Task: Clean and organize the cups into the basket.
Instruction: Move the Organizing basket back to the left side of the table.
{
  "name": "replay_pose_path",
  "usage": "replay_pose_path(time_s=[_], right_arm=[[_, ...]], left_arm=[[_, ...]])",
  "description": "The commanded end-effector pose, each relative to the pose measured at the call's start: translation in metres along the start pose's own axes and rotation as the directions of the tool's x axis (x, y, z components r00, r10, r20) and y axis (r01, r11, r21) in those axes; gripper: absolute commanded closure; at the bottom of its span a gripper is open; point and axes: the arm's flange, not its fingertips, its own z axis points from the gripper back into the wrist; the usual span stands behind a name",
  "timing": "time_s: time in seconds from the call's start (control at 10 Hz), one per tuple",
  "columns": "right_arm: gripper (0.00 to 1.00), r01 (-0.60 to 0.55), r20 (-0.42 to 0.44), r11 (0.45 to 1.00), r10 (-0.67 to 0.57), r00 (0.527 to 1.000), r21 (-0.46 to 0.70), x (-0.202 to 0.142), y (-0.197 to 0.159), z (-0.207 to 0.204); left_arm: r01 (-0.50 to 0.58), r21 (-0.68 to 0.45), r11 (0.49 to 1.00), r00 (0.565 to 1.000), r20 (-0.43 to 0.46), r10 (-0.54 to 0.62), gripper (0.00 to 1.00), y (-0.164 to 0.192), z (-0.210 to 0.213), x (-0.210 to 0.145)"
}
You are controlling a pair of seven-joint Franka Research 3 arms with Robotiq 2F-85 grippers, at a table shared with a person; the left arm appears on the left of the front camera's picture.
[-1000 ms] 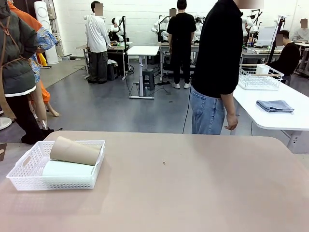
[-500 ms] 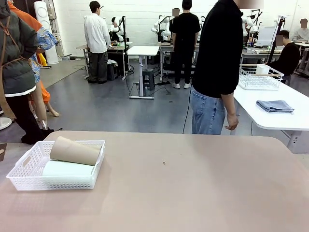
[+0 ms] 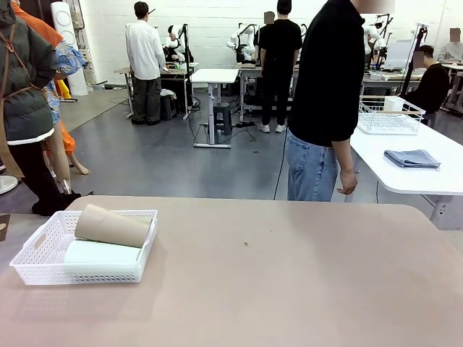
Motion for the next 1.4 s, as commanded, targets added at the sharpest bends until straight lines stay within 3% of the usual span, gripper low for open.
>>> replay_pose_path(time_s=[0.0, 1.3], right_arm=[[0.0, 0.013, -0.01, 1.0, -0.013, 1.0, -0.005, 0.0, 0.002, -0.001], [0.0, 0.013, -0.01, 1.0, -0.013, 1.0, -0.005, 0.0, 0.002, -0.001]], left_arm=[[-0.003, 0.029, 1.0, 0.999, 0.045, 0.002, 0.0, -0.003, -0.003, 0.007], [0.002, 0.031, 1.0, 1.0, 0.03, -0.003, 0.0, 0.002, 0.001, 0.006]])
